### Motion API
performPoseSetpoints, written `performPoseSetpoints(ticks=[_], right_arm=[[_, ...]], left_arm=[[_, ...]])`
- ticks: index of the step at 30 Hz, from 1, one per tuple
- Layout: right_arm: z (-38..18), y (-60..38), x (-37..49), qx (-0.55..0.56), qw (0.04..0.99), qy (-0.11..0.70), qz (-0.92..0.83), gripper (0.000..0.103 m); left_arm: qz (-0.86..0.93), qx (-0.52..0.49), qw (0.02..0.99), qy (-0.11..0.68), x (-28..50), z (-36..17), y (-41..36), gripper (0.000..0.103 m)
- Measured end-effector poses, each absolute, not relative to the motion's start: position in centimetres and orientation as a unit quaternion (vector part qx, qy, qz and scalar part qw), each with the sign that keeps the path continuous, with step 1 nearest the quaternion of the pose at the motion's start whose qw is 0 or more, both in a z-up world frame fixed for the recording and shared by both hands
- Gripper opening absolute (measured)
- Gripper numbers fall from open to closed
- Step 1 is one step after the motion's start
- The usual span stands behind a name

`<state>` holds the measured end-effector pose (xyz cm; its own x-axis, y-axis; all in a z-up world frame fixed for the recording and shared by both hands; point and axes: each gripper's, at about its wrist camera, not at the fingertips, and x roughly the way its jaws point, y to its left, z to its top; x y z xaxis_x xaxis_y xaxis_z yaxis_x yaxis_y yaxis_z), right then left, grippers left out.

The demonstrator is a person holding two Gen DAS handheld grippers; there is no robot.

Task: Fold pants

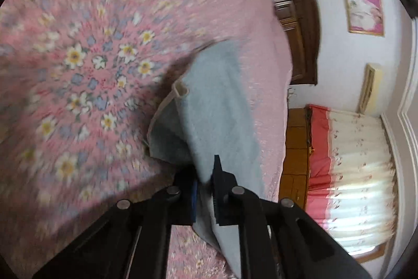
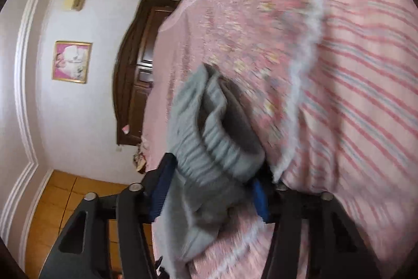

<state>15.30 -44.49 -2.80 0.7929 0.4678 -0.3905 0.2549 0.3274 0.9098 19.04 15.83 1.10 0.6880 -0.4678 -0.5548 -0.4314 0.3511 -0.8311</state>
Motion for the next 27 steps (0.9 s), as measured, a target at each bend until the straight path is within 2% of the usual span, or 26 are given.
performPoseSetpoints(ticks=[1, 4, 11, 16, 20, 22, 24, 26, 27], right_arm=[[-3.0, -44.6, 15.9, 0.573, 0.752, 0.318, 0.072, 0.022], [-2.5, -45.6, 15.2, 0.596, 0.740, 0.297, 0.092, 0.017], [1.4, -44.9, 10.0, 0.557, 0.754, 0.335, 0.092, 0.017], [1.1, -43.8, 6.7, 0.506, 0.763, 0.397, 0.066, 0.018], [0.9, -43.7, 5.0, 0.459, 0.783, 0.419, 0.030, 0.029], [2.5, -43.4, 3.3, 0.441, 0.800, 0.406, 0.001, 0.043], [7.0, -41.0, 2.5, 0.323, 0.864, 0.384, -0.049, 0.051], [12.1, -36.6, 2.6, 0.167, 0.918, 0.356, -0.053, 0.053], [13.9, -34.5, 2.7, 0.132, 0.929, 0.344, -0.039, 0.054]], left_arm=[[-0.012, -0.561, 0.726, 0.397, 19.0, 1.7, 15.4, 0.008], [-0.020, -0.554, 0.729, 0.402, 19.4, 4.0, 15.4, 0.007], [-0.052, -0.535, 0.747, 0.391, 15.3, 8.3, 17.2, 0.008], [-0.054, -0.544, 0.736, 0.399, 7.2, 7.1, 19.1, 0.008], [-0.042, -0.510, 0.733, 0.448, 3.1, 4.5, 18.9, 0.011], [-0.017, -0.508, 0.721, 0.471, 1.3, 3.5, 19.3, 0.018], [0.020, -0.486, 0.724, 0.489, -1.5, 4.2, 19.9, 0.018], [0.031, -0.468, 0.754, 0.460, -3.6, 6.7, 20.7, 0.019], [0.027, -0.461, 0.772, 0.436, -4.1, 8.0, 20.9, 0.021]])
